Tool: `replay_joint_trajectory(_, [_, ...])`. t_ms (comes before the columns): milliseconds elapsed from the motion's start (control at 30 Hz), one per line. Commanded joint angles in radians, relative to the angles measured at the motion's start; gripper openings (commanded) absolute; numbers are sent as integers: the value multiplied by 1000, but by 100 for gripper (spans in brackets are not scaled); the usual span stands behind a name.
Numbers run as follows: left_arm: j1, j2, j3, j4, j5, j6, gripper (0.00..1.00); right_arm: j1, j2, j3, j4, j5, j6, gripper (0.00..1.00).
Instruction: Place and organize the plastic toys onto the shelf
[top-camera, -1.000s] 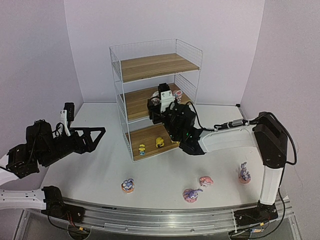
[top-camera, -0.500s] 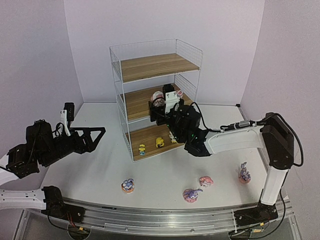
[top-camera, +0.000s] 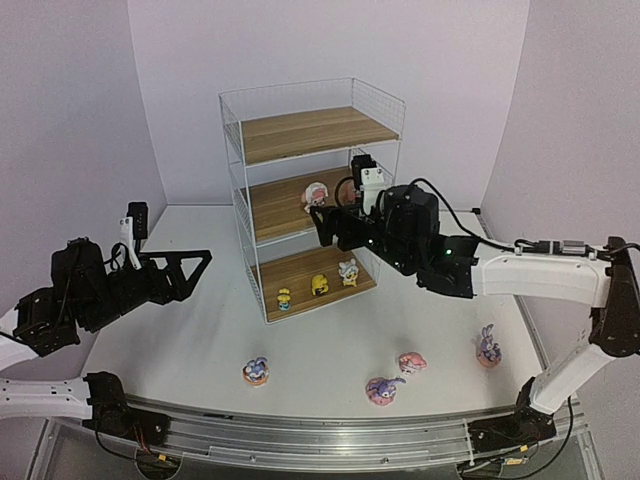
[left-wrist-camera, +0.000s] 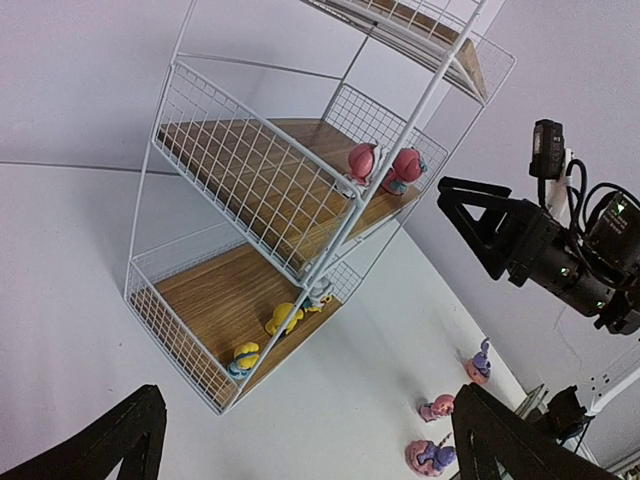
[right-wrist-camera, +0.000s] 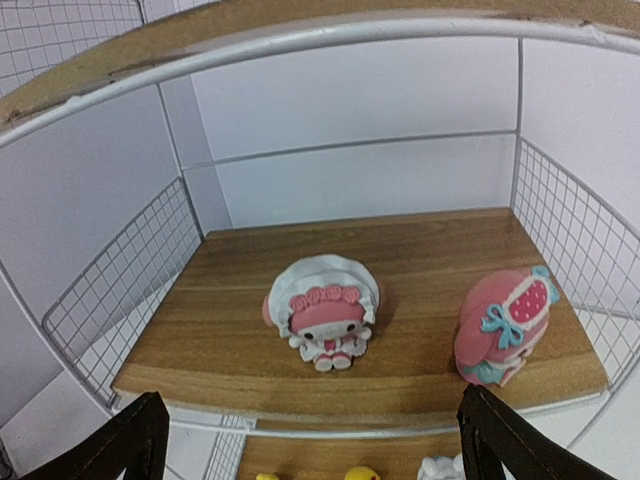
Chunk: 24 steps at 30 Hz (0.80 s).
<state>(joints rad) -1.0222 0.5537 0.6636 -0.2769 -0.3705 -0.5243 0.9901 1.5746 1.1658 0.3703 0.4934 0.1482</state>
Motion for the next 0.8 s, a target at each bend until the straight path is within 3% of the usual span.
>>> replay_joint_trajectory(0, [2,1,10,54,-2,-3,100,5,-83,112,-395,26,161,97])
replay_joint_trajectory(233, [2,9,6,57,-4,-11,100,5,-177,95,-512,72,273,98])
replay_joint_trajectory(633, [2,24,8,37,3,-41,100,-5,-255,109,-708,265,322,98])
replay_joint_trajectory(767, [2,30,6,43,8,-43,100,-81,-223,115,-729,219,348,98])
